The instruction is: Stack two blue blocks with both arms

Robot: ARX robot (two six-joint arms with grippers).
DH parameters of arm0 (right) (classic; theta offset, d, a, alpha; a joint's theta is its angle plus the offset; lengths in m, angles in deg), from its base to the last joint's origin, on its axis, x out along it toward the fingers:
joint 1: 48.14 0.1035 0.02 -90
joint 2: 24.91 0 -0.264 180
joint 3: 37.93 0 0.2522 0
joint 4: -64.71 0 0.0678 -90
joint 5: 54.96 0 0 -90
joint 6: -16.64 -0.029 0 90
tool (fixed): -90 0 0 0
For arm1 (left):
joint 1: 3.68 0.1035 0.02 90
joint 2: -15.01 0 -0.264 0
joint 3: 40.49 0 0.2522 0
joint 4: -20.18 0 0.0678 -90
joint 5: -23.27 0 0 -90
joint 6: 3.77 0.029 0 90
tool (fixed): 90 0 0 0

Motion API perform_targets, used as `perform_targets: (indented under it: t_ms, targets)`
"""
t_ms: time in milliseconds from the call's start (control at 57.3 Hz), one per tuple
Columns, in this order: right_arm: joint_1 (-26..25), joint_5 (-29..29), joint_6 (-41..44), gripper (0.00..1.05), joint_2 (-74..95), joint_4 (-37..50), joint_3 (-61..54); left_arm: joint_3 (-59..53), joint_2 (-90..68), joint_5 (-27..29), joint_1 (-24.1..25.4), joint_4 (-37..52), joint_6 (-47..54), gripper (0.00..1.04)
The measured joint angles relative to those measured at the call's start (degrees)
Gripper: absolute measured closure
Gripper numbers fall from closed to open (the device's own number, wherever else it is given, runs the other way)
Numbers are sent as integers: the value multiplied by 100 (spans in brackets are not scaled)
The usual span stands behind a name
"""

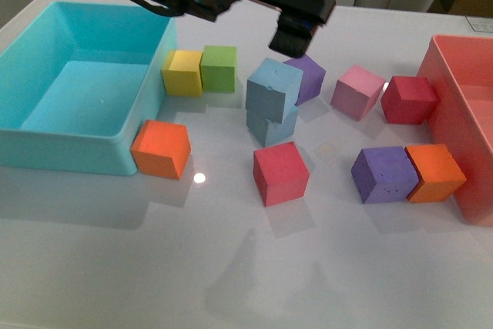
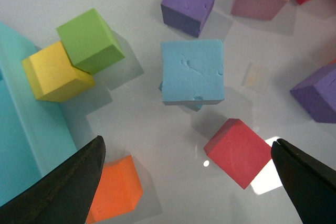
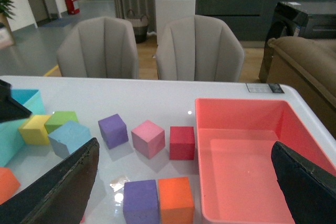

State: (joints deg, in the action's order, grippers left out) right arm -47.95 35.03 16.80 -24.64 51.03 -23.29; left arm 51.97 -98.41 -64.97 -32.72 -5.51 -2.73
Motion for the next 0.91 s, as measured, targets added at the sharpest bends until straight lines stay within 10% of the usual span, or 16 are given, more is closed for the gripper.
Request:
perform_targets:
  t_ms: [262,384,506,803,907]
  targets:
    - [0,0,2,9,0,0,0,-1478,1467,-55,767,638,-313,9]
    - [0,-2,2,9,0,0,0,-3174,1998,1432,992,4133,-199,29]
    - [0,-2,0,9,0,0,0,-4522,2564,1401,1309,6371,-188,50]
    - [0,-2,2,9,0,0,0,-6113,3860,802,1871,6848,-170,103]
    - [0,0,2,9,0,0,0,-6443,4284,671,2028,6808,-160,103]
